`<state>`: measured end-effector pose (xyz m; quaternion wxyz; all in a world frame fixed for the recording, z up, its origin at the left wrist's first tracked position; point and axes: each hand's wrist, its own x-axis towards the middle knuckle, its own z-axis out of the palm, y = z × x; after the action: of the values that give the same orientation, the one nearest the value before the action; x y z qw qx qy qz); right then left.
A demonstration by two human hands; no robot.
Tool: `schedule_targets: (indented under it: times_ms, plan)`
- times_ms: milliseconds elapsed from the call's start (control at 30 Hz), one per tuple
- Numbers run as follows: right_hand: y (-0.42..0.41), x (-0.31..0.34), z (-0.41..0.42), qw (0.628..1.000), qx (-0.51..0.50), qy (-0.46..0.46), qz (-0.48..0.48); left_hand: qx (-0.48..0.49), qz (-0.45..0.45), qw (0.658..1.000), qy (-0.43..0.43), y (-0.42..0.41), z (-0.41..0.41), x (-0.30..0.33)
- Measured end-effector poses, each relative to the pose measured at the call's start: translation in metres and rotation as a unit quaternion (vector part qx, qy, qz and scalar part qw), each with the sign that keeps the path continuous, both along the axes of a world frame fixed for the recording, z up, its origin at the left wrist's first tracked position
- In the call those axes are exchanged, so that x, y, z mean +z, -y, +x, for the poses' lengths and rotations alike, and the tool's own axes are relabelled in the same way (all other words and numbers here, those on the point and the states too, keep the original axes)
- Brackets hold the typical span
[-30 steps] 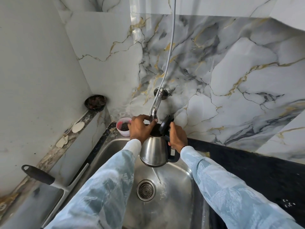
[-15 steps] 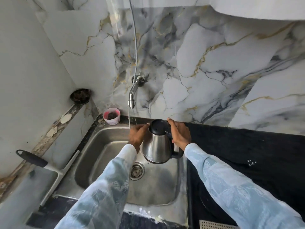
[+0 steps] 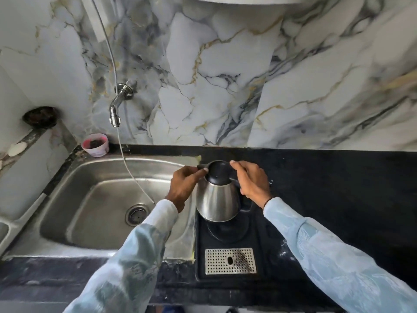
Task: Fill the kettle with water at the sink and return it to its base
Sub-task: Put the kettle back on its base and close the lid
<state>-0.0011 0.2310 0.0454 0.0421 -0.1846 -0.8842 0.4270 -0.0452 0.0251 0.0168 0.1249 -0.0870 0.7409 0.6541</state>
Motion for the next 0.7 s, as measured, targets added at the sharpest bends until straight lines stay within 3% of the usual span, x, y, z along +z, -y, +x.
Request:
schedule_targets:
  times_ms: [167, 300, 700]
  plan:
    - [-0.020, -0.024, 0.030, 1.000, 0.006, 0.004, 0.012, -0.011, 0.001, 0.999, 0.034, -0.022, 0.031, -0.020]
    - [-0.022, -0.029, 0.041, 1.000, 0.016, 0.002, 0.026, 0.010, -0.008, 1.000, 0.012, -0.026, 0.041, -0.024]
    - [-0.030, -0.024, 0.047, 0.985, 0.089, 0.092, 0.116, -0.022, -0.073, 0.997, 0.018, -0.030, 0.050, -0.028]
